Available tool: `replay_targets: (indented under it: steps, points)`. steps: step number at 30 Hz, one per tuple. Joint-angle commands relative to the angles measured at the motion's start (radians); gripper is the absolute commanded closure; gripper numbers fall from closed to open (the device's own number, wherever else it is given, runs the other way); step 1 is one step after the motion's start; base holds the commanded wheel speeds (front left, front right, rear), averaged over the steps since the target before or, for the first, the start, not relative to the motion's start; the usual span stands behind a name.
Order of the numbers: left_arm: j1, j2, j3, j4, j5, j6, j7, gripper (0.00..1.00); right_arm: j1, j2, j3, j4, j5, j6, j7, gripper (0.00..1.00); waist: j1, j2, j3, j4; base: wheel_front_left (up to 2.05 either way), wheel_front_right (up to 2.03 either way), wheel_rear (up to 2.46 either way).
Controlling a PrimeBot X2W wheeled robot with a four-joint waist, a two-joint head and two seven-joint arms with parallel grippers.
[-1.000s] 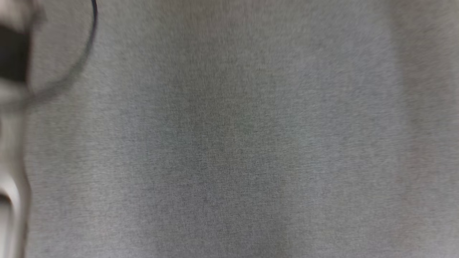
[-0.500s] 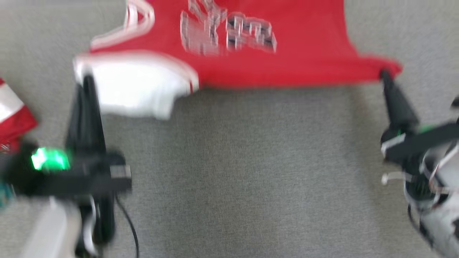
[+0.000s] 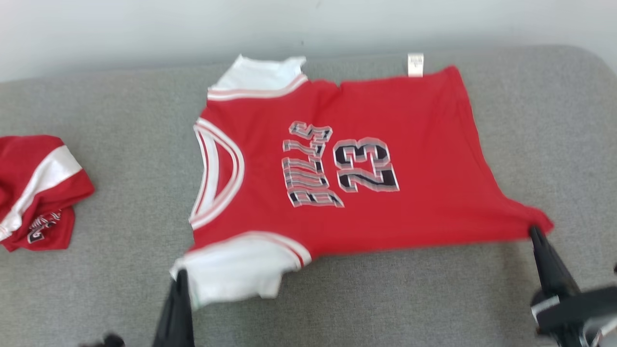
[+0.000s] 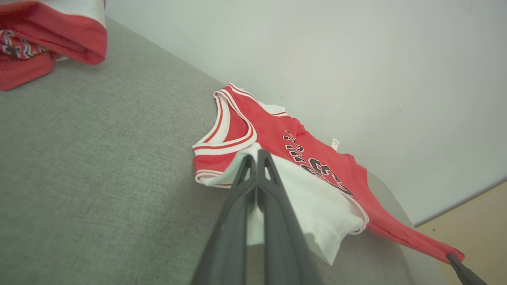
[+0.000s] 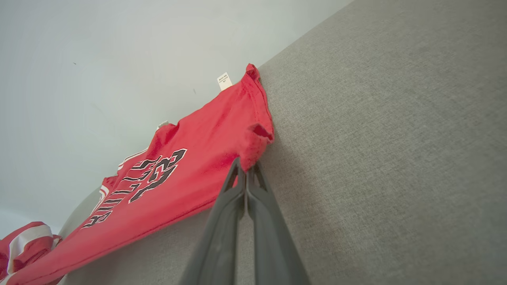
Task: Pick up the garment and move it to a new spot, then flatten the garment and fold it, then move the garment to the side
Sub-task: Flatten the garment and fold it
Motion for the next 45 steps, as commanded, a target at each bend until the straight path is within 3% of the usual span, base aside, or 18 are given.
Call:
replay_targets:
  steps: [1,11,15,30,41,42,43,44,45]
  points:
    - [0.038,-0.01,0.003,0.003,0.01,-0.005,-0.005,1.0,0.041,0.001,-0.018,0.001,-0.009,-0.002,-0.001,1.0,0.0002,0.0002,-0.036,0.008,0.0,0.0,0.0]
    - [0.177,-0.054,-0.011,0.029,0.026,-0.03,-0.004,1.0,0.236,0.039,-0.125,0.002,-0.081,-0.002,0.065,1.0,0.0002,0.0002,-0.093,0.019,0.0,0.0,0.0]
    - [0.136,-0.053,-0.037,0.064,0.039,-0.044,0.004,1.0,0.247,0.098,-0.177,-0.013,-0.114,-0.002,0.117,1.0,0.0002,0.0002,-0.088,0.011,0.0,0.0,0.0]
    - [-0.138,-0.011,-0.039,0.188,0.071,-0.093,0.067,1.0,0.098,0.233,-0.288,-0.022,-0.149,-0.002,0.334,1.0,0.0002,0.0002,-0.051,-0.047,0.0,0.0,0.0]
    - [-0.386,-0.018,-0.033,0.448,0.068,-0.15,0.075,1.0,-0.103,0.29,-0.348,0.099,-0.241,-0.002,0.425,1.0,0.0002,0.0002,0.003,-0.041,0.0,0.0,0.0]
    - [-0.405,-0.021,-0.036,0.471,0.07,-0.156,0.071,1.0,-0.116,0.29,-0.351,0.105,-0.253,-0.002,0.419,0.94,0.0002,0.0002,0.006,-0.04,0.0,0.0,0.0]
    - [-0.423,-0.024,-0.039,0.495,0.073,-0.161,0.067,1.0,-0.128,0.289,-0.354,0.114,-0.264,-0.002,0.413,0.54,0.0002,0.0002,0.008,-0.039,0.0,0.0,0.0]
    - [-0.44,-0.027,-0.038,0.52,0.076,-0.167,0.06,0.95,-0.137,0.29,-0.354,0.122,-0.274,-0.002,0.405,0.02,0.0002,0.0002,0.009,-0.037,0.0,0.0,0.0]
    - [-0.453,-0.028,-0.038,0.546,0.081,-0.165,0.053,0.66,-0.145,0.293,-0.354,0.132,-0.278,-0.002,0.401,0.0,0.0002,0.0002,0.01,-0.035,0.0,0.0,0.0]
